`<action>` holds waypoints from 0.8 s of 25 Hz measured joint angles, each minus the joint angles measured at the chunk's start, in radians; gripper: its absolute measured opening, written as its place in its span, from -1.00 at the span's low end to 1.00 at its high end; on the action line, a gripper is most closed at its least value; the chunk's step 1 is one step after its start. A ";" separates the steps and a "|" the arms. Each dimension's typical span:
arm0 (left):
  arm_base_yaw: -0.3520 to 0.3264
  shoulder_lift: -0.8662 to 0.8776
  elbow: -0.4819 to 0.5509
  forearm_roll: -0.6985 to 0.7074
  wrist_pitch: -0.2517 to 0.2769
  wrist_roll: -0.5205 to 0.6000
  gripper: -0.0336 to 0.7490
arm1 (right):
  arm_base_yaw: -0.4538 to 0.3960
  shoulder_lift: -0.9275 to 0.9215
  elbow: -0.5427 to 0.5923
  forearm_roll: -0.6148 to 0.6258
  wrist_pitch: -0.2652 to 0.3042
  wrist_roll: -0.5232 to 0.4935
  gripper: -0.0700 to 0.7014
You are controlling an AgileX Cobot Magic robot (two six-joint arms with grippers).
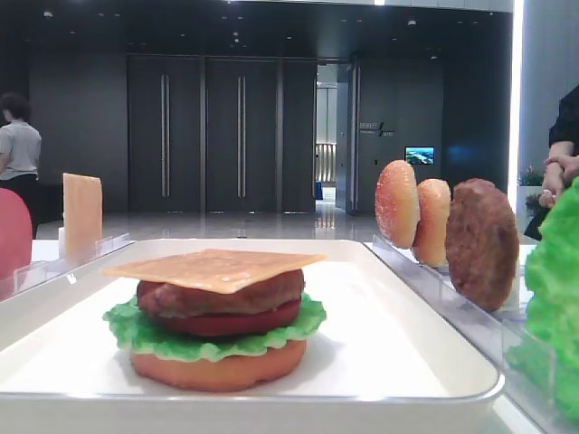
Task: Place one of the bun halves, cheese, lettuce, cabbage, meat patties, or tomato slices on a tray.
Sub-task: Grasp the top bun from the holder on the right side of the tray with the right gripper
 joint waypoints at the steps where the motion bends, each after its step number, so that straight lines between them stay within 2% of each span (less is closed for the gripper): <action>1: 0.000 0.000 0.000 0.000 0.000 0.000 -0.93 | 0.000 0.031 -0.003 -0.001 -0.007 0.000 0.22; 5: 0.000 0.000 0.000 0.000 0.000 0.000 -0.93 | 0.000 0.210 -0.022 -0.001 -0.052 0.000 0.22; 9: 0.000 0.000 0.000 0.000 0.000 0.000 -0.93 | 0.000 0.434 -0.090 0.000 -0.077 -0.001 0.22; 16: 0.000 0.000 0.000 0.000 0.000 0.000 -0.93 | 0.000 0.863 -0.314 0.008 -0.109 -0.063 0.22; 20: 0.000 0.000 0.000 0.000 0.000 0.000 -0.93 | 0.000 1.035 -0.467 0.069 -0.122 -0.113 0.22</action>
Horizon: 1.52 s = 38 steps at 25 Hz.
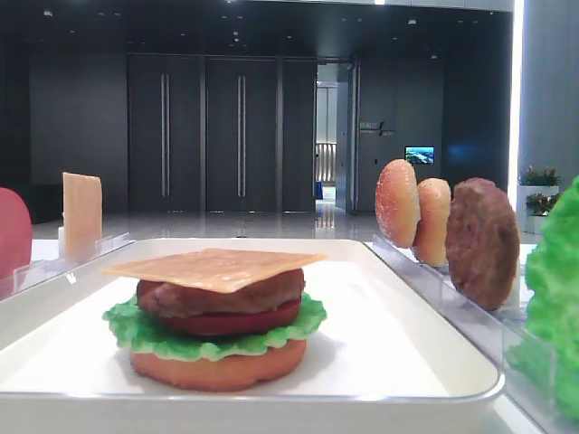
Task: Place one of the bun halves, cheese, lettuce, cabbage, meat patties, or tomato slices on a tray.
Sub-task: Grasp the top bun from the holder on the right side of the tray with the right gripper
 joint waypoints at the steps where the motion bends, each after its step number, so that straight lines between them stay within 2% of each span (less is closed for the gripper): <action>1: 0.000 0.000 0.000 0.000 0.000 0.000 -0.93 | 0.000 0.042 -0.033 0.013 -0.005 -0.008 0.22; 9: 0.000 0.000 0.000 0.000 0.000 0.000 -0.93 | 0.000 0.318 -0.313 0.059 0.012 -0.055 0.22; 20: 0.000 0.000 0.000 0.000 0.000 0.000 -0.93 | -0.016 0.623 -0.621 0.064 0.110 -0.055 0.22; 30: 0.000 0.000 0.000 0.000 0.000 0.000 -0.93 | -0.110 0.748 -0.732 0.065 0.129 -0.055 0.22; 34: 0.000 0.000 0.000 0.000 0.000 0.000 -0.93 | -0.117 0.755 -0.741 0.066 0.148 -0.041 0.22; 38: 0.000 0.000 0.000 0.000 0.000 0.000 -0.93 | -0.100 0.755 -0.741 0.064 0.162 0.021 0.22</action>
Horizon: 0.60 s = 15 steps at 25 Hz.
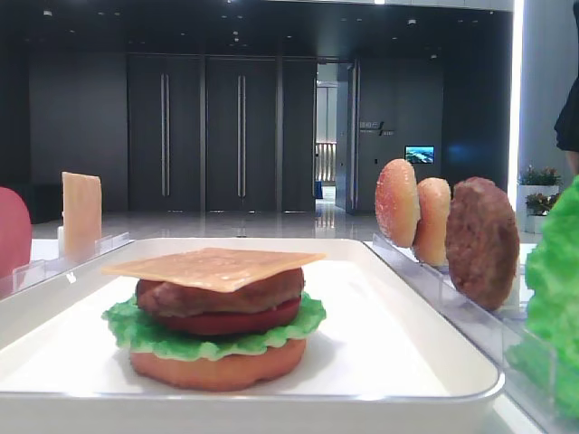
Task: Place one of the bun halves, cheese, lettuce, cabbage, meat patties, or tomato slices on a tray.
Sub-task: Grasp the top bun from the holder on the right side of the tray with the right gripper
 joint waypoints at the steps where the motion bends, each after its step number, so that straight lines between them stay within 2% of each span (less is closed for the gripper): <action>1: 0.000 0.000 0.000 0.000 0.000 0.000 -0.93 | 0.011 0.000 -0.003 0.000 0.001 0.022 0.22; 10: 0.000 0.000 0.000 0.000 0.000 0.000 -0.93 | 0.183 0.002 -0.071 0.001 -0.004 0.160 0.22; 15: 0.000 0.000 0.000 0.000 0.000 0.000 -0.93 | 0.289 0.009 -0.078 0.001 -0.060 0.207 0.22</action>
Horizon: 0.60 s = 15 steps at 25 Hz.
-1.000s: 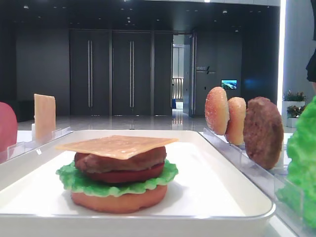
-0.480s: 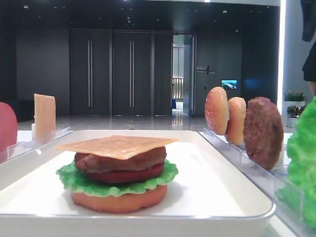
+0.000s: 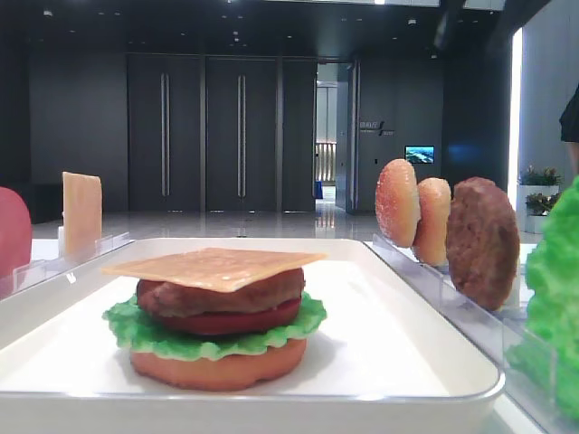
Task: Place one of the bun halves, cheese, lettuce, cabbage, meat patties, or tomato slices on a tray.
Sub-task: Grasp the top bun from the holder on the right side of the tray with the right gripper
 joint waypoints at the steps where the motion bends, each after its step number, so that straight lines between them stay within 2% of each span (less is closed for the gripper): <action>1: 0.000 0.000 0.000 0.000 0.000 0.000 -0.93 | 0.021 0.006 -0.003 0.001 -0.013 0.010 0.22; 8: 0.000 0.000 0.000 0.000 0.000 0.000 -0.93 | 0.125 0.073 -0.004 0.001 -0.063 0.043 0.22; 15: 0.000 0.000 0.000 0.000 0.000 0.000 -0.93 | 0.140 0.119 -0.004 -0.058 -0.079 0.078 0.26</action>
